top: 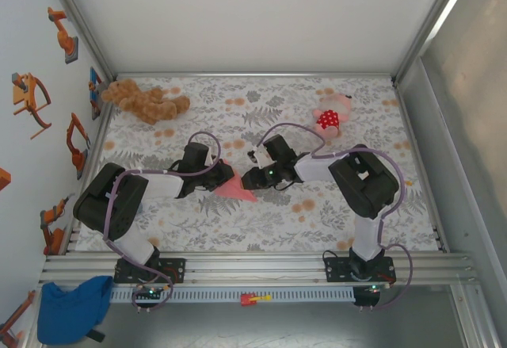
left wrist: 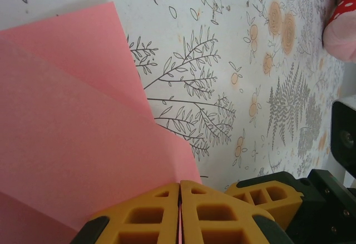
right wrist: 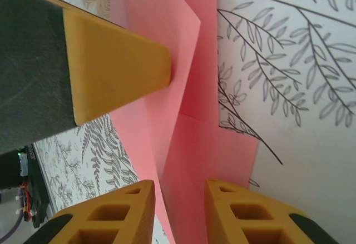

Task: Fold a paper plane with a square sheet of paper (pick it up from the middle)
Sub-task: Fourth fold the wing at the center of the table.

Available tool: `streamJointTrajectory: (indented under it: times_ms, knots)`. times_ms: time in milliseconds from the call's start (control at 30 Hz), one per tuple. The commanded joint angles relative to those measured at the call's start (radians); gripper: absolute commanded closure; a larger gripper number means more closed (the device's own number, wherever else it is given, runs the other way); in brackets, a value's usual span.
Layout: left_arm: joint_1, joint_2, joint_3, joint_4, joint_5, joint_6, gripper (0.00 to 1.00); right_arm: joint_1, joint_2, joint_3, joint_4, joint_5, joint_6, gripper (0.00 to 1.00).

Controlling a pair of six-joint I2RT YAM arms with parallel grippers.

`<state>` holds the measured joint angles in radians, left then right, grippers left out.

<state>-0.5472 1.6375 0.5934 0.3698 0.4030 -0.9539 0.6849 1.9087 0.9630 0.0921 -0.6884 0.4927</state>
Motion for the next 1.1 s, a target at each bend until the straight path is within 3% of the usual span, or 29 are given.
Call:
streamJointTrajectory:
  times_ms: [0,667,1067]
  knots:
    - [0.006,-0.011,0.013,-0.006,0.014,0.008,0.9,0.009,0.027,0.037,0.028,-0.033,-0.011,0.73]
    - [0.007,-0.013,0.009,-0.006,0.011,0.008,0.9,0.019,0.076,0.055,0.06,-0.1,-0.003,0.93]
    - [0.006,-0.014,0.008,-0.008,0.01,0.012,0.91,0.018,0.089,0.053,0.074,-0.12,0.027,0.98]
